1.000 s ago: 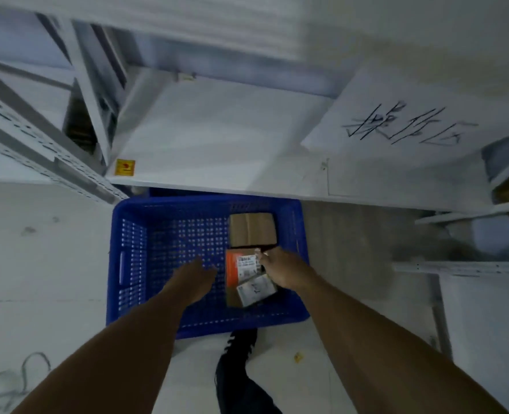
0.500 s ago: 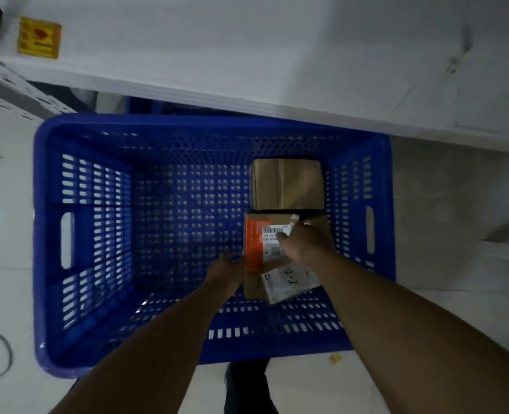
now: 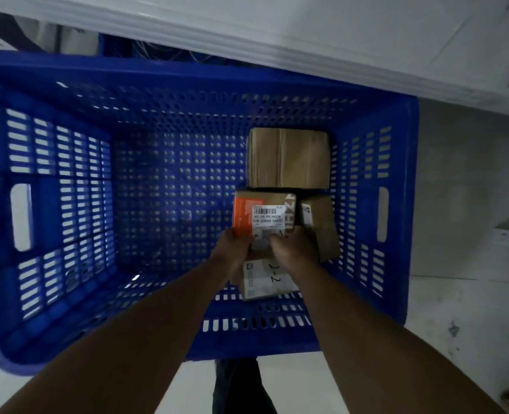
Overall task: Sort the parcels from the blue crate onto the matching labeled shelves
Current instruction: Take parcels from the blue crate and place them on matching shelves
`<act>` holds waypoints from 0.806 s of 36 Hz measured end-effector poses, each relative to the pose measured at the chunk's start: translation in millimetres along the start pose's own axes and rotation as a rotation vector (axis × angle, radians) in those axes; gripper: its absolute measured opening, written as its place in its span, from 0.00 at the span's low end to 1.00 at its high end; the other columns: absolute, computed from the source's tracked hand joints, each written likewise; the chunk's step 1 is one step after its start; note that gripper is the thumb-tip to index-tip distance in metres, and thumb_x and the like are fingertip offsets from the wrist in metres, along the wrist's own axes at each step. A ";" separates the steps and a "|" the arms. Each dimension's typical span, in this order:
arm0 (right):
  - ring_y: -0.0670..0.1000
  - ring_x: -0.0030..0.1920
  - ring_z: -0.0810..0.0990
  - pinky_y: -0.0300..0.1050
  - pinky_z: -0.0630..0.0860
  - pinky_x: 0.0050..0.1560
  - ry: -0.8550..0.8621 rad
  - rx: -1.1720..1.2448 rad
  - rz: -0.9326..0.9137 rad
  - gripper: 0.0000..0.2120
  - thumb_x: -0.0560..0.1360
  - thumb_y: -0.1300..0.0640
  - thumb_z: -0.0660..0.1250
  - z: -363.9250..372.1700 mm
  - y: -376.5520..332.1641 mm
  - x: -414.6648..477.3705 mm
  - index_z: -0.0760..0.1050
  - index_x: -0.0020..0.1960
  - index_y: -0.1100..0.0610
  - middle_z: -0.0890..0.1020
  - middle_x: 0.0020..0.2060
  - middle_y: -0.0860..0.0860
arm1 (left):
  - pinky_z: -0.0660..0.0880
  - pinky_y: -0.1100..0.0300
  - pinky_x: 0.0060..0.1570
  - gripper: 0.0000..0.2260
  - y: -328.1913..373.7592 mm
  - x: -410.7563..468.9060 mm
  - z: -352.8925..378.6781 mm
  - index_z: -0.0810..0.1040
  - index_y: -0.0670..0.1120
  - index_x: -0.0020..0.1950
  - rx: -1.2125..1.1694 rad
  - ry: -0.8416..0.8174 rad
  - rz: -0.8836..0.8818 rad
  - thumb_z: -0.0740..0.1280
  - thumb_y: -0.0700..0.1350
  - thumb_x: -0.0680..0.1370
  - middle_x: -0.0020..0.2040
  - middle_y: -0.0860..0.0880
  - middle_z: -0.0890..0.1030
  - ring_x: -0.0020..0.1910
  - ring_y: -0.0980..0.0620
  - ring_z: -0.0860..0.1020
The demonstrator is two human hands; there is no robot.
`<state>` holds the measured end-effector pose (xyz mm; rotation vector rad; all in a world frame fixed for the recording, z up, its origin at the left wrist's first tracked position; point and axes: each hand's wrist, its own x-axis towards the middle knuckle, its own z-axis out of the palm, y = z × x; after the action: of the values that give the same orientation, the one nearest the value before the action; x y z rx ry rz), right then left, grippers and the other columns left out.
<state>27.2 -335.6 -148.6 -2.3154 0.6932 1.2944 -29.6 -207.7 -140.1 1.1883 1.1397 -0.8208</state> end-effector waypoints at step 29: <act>0.56 0.63 0.77 0.51 0.75 0.58 -0.092 0.371 -0.328 0.31 0.75 0.61 0.76 50.7 -106.8 -121.4 0.65 0.72 0.52 0.76 0.64 0.51 | 0.76 0.56 0.36 0.30 14.5 -74.2 -183.4 0.65 0.45 0.67 -0.150 0.170 0.257 0.76 0.30 0.71 0.56 0.43 0.78 0.50 0.45 0.80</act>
<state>2.3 -194.6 -58.1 -1.9568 0.4534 1.0179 -78.2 -31.8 -62.2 1.2637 1.1352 -0.4380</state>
